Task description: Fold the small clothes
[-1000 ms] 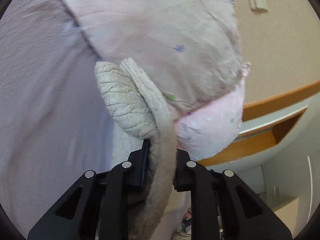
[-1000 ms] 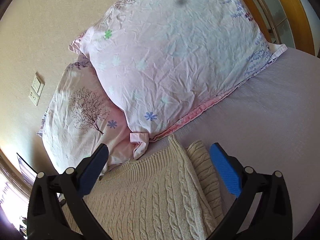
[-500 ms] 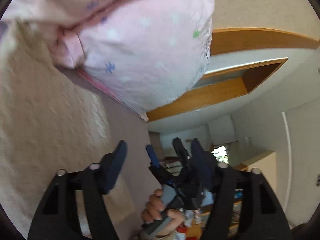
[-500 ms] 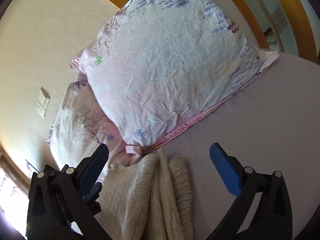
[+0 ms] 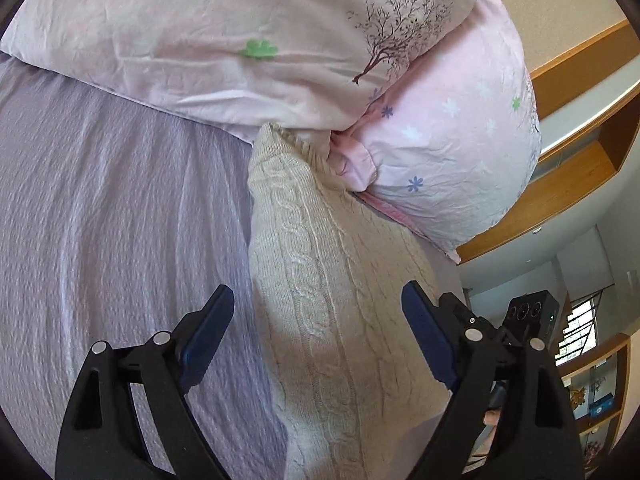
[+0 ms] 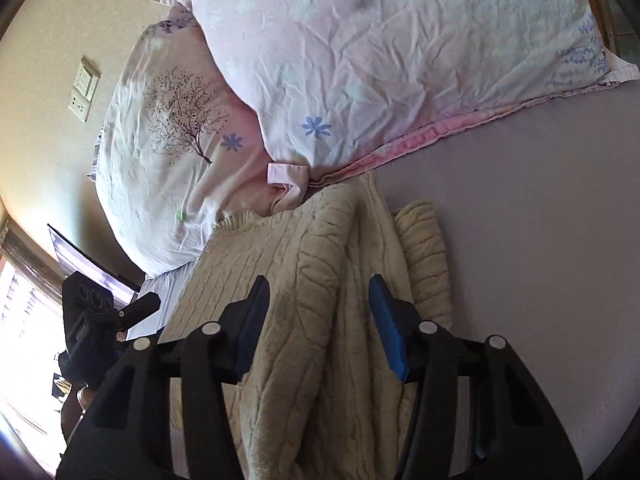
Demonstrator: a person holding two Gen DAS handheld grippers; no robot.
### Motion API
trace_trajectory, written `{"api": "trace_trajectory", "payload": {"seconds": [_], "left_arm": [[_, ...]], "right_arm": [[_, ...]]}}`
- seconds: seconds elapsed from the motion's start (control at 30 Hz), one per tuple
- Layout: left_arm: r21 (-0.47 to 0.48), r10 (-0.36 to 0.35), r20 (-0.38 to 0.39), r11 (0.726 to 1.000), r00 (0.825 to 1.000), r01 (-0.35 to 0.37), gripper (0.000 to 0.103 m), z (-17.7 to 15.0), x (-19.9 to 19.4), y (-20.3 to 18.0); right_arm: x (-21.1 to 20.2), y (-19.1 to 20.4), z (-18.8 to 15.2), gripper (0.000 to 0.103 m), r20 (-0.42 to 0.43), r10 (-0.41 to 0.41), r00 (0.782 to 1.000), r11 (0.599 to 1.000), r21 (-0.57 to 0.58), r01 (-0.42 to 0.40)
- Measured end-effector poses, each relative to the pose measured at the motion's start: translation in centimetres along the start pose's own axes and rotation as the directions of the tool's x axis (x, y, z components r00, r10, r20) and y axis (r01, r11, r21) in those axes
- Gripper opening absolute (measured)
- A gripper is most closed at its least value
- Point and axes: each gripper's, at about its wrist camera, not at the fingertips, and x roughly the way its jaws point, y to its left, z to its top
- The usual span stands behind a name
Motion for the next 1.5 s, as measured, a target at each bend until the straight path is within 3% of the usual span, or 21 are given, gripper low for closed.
{"api": "trace_trajectory", "payload": {"seconds": [0.1, 0.17, 0.3, 0.37, 0.43, 0.5, 0.57, 0.67, 0.73, 0.8, 0.83, 0.87, 0.9, 0.97, 1.07, 1.13, 1.2, 1.27, 1.33, 1.4, 1.5], "left_arm": [[0.021, 0.014, 0.0, 1.0, 1.0, -0.014, 0.087, -0.3, 0.4, -0.5], [0.028, 0.023, 0.005, 0.999, 1.0, -0.023, 0.088, -0.3, 0.5, -0.6], [0.021, 0.022, -0.003, 1.0, 1.0, -0.022, 0.089, -0.4, 0.9, -0.8], [0.036, 0.025, -0.01, 0.999, 1.0, -0.024, 0.09, -0.5, 1.3, -1.2], [0.05, 0.017, -0.032, 0.999, 0.999, -0.016, 0.091, -0.7, 1.9, -1.7], [0.056, 0.008, -0.054, 0.998, 0.999, -0.005, 0.091, -0.9, 2.6, -2.1], [0.058, -0.003, -0.064, 0.998, 0.998, 0.007, 0.091, -1.2, 3.1, -2.5], [0.038, -0.019, -0.085, 0.999, 0.996, 0.022, 0.091, -1.5, 4.0, -2.5], [0.008, -0.051, -0.086, 0.999, 0.995, 0.052, 0.091, -1.8, 4.5, -2.3], [0.006, -0.074, -0.09, 0.997, 0.993, 0.074, 0.077, -2.1, 4.8, -2.4], [0.016, -0.061, -0.084, 0.998, 0.995, 0.063, 0.074, -2.2, 4.9, -2.5], [0.024, -0.062, -0.079, 0.998, 0.995, 0.064, 0.065, -2.3, 4.7, -2.5], [0.031, -0.071, -0.079, 0.997, 0.994, 0.074, 0.054, -2.2, 4.4, -2.3], [0.028, -0.101, -0.097, 0.994, 0.99, 0.104, 0.046, -1.9, 3.1, -1.5], [0.079, -0.076, -0.064, 0.994, 0.995, 0.081, 0.044, -1.6, -0.8, 0.0], [0.125, -0.012, -0.022, 0.992, 1.0, 0.014, 0.047, -1.1, -3.4, 1.3], [0.139, 0.073, 0.009, 0.987, 0.997, -0.073, 0.052, -0.6, -4.9, 2.5], [0.134, 0.091, 0.032, 0.987, 0.995, -0.095, 0.052, -1.1, -6.4, 3.0], [0.194, 0.129, 0.124, 0.969, 0.984, -0.152, 0.056, -2.4, -8.6, 2.0], [0.271, 0.185, 0.196, 0.934, 0.963, -0.234, 0.08, -4.2, -10.7, 0.5], [0.337, 0.256, 0.253, 0.881, 0.933, -0.333, 0.096, -7.8, -12.8, -0.8]], "right_arm": [[1.1, 0.3, -0.1, 0.049, -0.027, -0.055, 0.998, 0.998, -0.036, 0.054], [1.2, 0.6, -0.2, 0.018, -0.021, -0.057, 0.998, 0.997, -0.045, 0.056], [-2.9, -0.3, 0.8, 0.015, 0.141, -0.036, 0.989, 0.999, 0.042, 0.031], [-3.5, -1.8, 1.1, 0.017, 0.141, -0.14, 0.98, 0.988, 0.085, 0.129], [-2.9, -3.2, 1.2, 0.032, 0.073, -0.204, 0.976, 0.971, 0.143, 0.192], [-3.1, -4.1, 1.4, 0.08, 0.054, -0.159, 0.986, 0.97, 0.196, 0.145], [-3.7, -4.0, 1.4, 0.089, 0.081, -0.134, 0.988, 0.976, 0.184, 0.118], [-2.5, -4.5, 1.3, 0.089, 0.008, -0.121, 0.993, 0.975, 0.191, 0.118], [-1.4, -4.8, 1.2, 0.084, -0.038, -0.083, 0.996, 0.971, 0.22, 0.09], [-1.0, -4.8, 0.8, 0.049, -0.049, -0.054, 0.997, 0.972, 0.225, 0.063], [-0.8, -4.8, 0.6, 0.043, -0.052, -0.016, 0.999, 0.972, 0.231, 0.028], [-0.7, -4.7, 0.6, 0.033, -0.045, 0.013, 0.999, 0.971, 0.239, -0.001], [-0.6, -4.6, 0.3, 0.031, -0.039, 0.031, 0.999, 0.97, 0.24, -0.021], [-0.5, -4.2, 0.0, 0.028, -0.018, 0.134, 0.991, 0.959, 0.254, -0.126], [1.5, -2.0, -0.5, 0.027, -0.066, 0.314, 0.947, 0.926, 0.242, -0.291], [3.7, 0.1, -0.8, 0.031, -0.142, 0.322, 0.936, 0.935, 0.206, -0.29], [4.7, 2.1, -0.9, 0.045, -0.195, 0.216, 0.957, 0.974, 0.11, -0.197], [2.8, 2.7, -0.9, 0.05, -0.113, 0.128, 0.985, 0.991, 0.061, -0.122], [-0.5, 3.3, -1.4, 0.059, -0.008, 0.075, 0.997, 0.996, 0.038, -0.075], [-3.3, 4.8, -2.9, 0.084, 0.059, 0.052, 0.997, 0.998, -0.032, -0.05], [-6.7, 7.3, -6.6, 0.101, 0.119, -0.053, 0.991, 0.982, -0.174, 0.074]]}}
